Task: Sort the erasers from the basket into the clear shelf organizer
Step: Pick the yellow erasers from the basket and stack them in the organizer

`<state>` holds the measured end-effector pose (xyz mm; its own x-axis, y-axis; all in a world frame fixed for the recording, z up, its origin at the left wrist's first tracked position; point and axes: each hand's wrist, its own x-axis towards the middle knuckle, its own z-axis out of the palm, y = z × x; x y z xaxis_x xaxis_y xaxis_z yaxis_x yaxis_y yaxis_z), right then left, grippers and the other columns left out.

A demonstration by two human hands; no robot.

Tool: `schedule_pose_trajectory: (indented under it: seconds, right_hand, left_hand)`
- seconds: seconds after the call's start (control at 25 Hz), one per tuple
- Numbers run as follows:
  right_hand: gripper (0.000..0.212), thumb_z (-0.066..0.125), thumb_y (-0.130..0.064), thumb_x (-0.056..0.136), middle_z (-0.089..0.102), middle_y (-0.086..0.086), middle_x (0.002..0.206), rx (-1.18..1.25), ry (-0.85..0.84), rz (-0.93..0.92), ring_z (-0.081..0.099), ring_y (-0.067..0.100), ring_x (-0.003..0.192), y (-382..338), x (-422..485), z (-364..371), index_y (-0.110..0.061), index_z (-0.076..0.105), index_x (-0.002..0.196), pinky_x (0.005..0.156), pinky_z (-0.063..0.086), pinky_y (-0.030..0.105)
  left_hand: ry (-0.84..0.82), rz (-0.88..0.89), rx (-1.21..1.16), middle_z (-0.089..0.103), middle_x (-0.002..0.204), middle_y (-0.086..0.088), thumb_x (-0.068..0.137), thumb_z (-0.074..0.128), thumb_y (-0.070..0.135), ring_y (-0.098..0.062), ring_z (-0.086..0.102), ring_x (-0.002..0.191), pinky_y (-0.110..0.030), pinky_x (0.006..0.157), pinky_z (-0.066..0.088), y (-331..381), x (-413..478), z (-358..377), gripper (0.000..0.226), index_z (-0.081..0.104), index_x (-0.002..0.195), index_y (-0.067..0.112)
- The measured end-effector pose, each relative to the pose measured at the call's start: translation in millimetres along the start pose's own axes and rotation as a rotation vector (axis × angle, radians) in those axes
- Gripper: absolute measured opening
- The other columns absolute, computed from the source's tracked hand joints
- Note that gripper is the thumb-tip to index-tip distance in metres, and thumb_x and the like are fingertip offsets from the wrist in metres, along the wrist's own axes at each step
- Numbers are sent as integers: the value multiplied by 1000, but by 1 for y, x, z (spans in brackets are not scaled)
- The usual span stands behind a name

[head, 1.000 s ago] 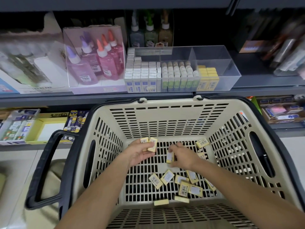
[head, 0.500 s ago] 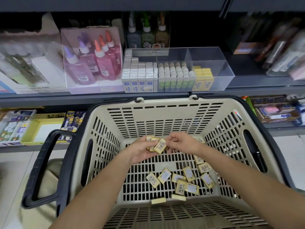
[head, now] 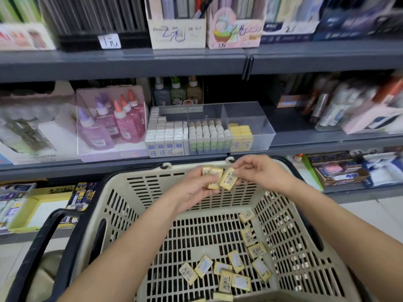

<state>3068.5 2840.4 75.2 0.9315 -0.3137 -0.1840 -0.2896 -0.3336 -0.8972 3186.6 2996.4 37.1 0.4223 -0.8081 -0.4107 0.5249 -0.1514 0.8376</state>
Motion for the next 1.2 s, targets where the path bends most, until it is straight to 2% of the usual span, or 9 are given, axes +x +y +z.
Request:
schedule_pose_trajectory:
  seconds: [0.2, 0.36, 0.52, 0.64, 0.76, 0.96, 1.04, 1.12, 1.2]
  right_hand:
    - [6, 63, -7, 86, 65, 7, 76, -71, 310, -161, 66, 9, 64, -29, 25, -74, -4, 62, 91, 65, 54, 21]
    - [16, 63, -21, 87, 69, 8, 93, -530, 507, -220, 65, 23, 85, -27, 66, -102, -13, 64, 101, 80, 49, 32]
    - [25, 60, -24, 89, 69, 13, 104, -790, 413, -208, 63, 30, 98, -10, 97, -99, -10, 64, 109, 85, 49, 34]
    - [27, 57, -24, 91, 68, 14, 106, -824, 352, -164, 62, 31, 101, -1, 109, -91, -10, 61, 114, 87, 48, 34]
    - [27, 51, -22, 93, 67, 18, 106, -890, 289, -80, 61, 34, 100, 2, 118, -84, -6, 58, 113, 79, 43, 30]
    - [29, 41, -22, 97, 64, 15, 114, -998, 132, -37, 58, 32, 104, -8, 115, -87, -7, 59, 114, 88, 43, 34]
    - [29, 40, -25, 97, 65, 10, 113, -1032, 179, -72, 59, 29, 103, -17, 104, -84, -12, 60, 114, 85, 48, 37]
    - [27, 44, -29, 96, 67, 4, 107, -906, 285, -194, 61, 23, 98, -25, 88, -75, -16, 64, 109, 83, 50, 37]
    - [24, 53, -32, 92, 69, -5, 96, -572, 227, -284, 64, 14, 88, -37, 69, -61, -17, 68, 104, 82, 51, 33]
  left_hand:
    - [145, 267, 107, 66, 99, -6, 84, 64, 5, -14, 67, 86, -22, 70, 56, 41, 15, 18, 21, 56, 101, 15]
    - [221, 335, 81, 64, 103, -10, 82, 67, 8, -18, 65, 92, -24, 75, 56, 54, 25, 15, 20, 55, 98, 11]
    - [219, 322, 79, 63, 105, -12, 81, 68, 8, -20, 65, 95, -27, 77, 55, 53, 30, 8, 21, 55, 97, 12]
    - [196, 313, 91, 63, 104, -11, 81, 68, 8, -20, 65, 95, -28, 79, 54, 53, 33, 6, 19, 56, 95, 13]
    - [190, 308, 89, 63, 101, -8, 81, 68, 8, -19, 65, 93, -29, 80, 55, 53, 36, 8, 19, 56, 95, 14]
    - [191, 287, 72, 64, 102, -8, 81, 68, 8, -18, 66, 94, -28, 79, 56, 52, 36, 12, 21, 57, 98, 14]
    - [171, 273, 41, 65, 103, -8, 81, 68, 8, -17, 66, 94, -26, 77, 56, 52, 35, 15, 24, 57, 103, 11]
    - [142, 273, 15, 67, 100, -7, 82, 67, 8, -15, 68, 90, -23, 73, 55, 52, 35, 18, 24, 58, 104, 10]
    - [109, 273, 3, 68, 96, -5, 82, 67, 8, -13, 69, 85, -22, 70, 55, 53, 34, 23, 22, 59, 102, 11]
